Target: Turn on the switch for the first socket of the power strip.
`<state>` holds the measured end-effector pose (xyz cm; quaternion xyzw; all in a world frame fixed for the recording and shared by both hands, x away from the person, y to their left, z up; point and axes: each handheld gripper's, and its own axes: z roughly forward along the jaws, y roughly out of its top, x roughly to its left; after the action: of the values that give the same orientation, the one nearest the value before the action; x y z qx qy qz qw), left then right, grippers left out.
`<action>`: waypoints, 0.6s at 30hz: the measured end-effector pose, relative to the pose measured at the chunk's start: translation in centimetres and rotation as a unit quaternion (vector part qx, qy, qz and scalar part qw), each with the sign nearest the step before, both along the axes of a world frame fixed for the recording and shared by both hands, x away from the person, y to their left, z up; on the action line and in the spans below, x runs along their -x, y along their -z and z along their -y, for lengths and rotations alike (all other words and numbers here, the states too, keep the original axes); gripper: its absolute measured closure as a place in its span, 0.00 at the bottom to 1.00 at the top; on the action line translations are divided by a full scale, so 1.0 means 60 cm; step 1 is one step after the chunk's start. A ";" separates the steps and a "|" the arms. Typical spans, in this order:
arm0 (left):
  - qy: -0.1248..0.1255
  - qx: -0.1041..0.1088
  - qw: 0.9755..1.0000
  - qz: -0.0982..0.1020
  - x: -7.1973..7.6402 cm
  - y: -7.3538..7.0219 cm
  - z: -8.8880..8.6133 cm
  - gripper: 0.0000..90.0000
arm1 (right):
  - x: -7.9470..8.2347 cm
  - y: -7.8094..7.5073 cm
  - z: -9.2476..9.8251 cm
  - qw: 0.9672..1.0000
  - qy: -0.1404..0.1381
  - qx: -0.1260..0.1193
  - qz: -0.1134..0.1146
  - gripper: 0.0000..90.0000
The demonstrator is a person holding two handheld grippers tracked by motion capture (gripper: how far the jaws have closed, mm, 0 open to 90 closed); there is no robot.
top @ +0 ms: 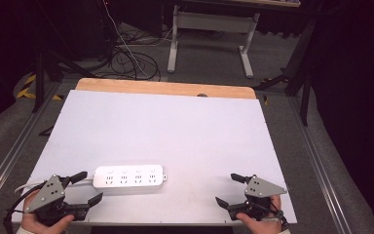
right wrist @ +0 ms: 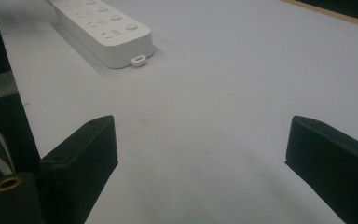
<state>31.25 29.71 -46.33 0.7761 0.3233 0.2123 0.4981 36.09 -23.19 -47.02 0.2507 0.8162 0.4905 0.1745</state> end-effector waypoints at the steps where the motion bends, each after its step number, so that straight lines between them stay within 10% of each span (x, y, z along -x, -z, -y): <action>1: 0.003 -0.002 1.000 0.000 0.000 0.000 0.000 0.18 | 0.000 0.000 0.000 1.000 0.000 -0.001 0.002 0.10; 18: 0.011 -0.009 1.000 -0.009 0.003 -0.014 0.005 0.24 | 0.001 0.006 0.002 1.000 0.002 0.003 0.002 0.13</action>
<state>31.06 29.41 -45.48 0.7858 0.3174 0.2024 0.4908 36.02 -23.28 -47.37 0.2504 0.8170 0.4881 0.1779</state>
